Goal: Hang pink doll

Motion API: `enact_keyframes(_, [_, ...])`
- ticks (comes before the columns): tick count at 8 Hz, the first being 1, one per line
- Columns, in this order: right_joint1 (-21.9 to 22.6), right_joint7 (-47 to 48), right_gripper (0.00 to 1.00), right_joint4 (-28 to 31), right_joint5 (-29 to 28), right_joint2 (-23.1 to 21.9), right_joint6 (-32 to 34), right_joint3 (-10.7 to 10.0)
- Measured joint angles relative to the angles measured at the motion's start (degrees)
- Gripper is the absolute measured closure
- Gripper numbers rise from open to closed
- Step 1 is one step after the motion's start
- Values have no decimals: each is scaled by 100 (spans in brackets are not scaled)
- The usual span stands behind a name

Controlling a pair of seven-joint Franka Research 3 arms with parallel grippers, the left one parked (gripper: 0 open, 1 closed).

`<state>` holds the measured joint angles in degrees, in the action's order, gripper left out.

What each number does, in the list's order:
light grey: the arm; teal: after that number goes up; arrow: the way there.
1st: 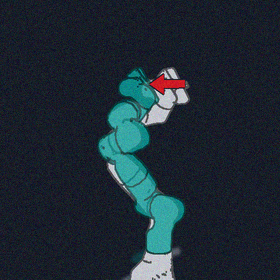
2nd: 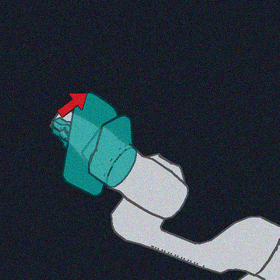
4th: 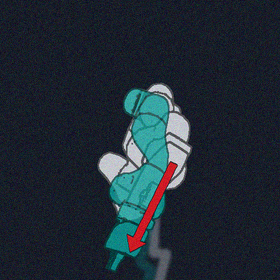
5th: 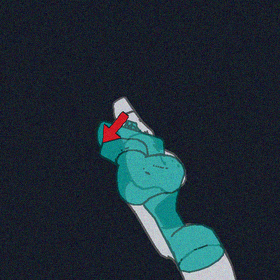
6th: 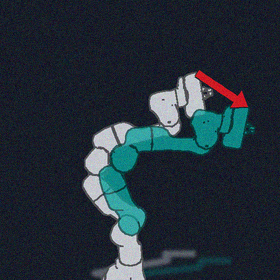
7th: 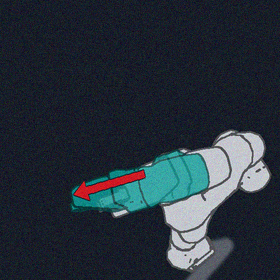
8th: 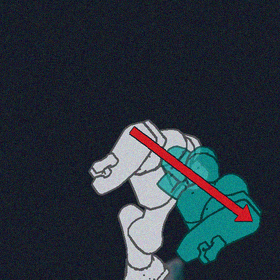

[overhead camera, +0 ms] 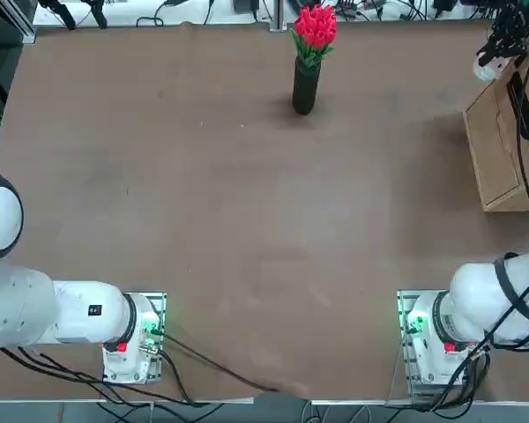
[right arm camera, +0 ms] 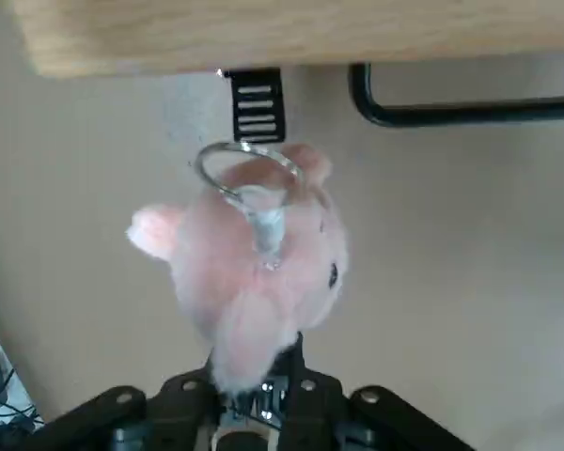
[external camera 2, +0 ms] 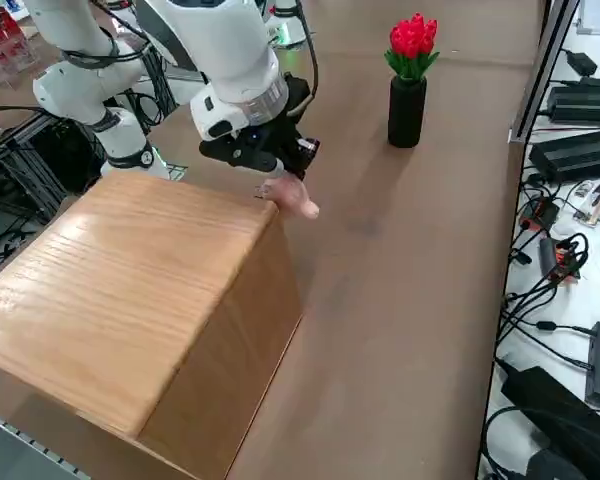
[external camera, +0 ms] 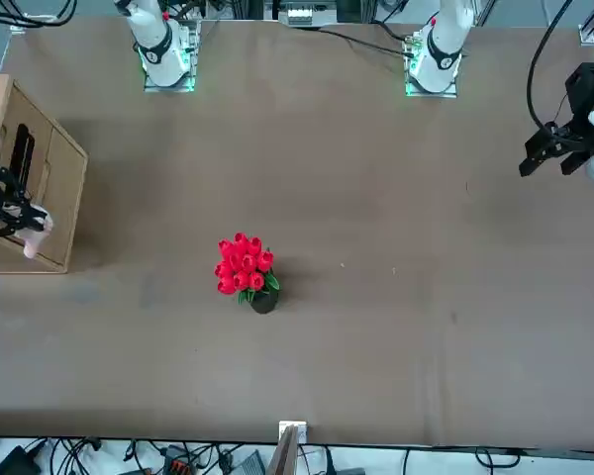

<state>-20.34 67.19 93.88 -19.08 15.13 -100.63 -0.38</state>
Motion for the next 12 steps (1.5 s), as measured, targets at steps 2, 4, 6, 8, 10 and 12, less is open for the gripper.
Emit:
enact_keyframes(2, [-44, -68, 96, 16, 0, 10, -4, -2])
enact_keyframes(4, [-78, -103, 96, 36, -1, 15, -6, -2])
enact_keyframes(6, [-87, -148, 96, 79, -1, 18, -9, -2])
enact_keyframes(8, [-91, -205, 96, 146, -1, 19, -53, -2])
enact_keyframes(10, [-160, -437, 79, 169, -165, 19, -72, -4])
enact_keyframes(12, [-292, -884, 44, 166, -341, 11, -72, -10])
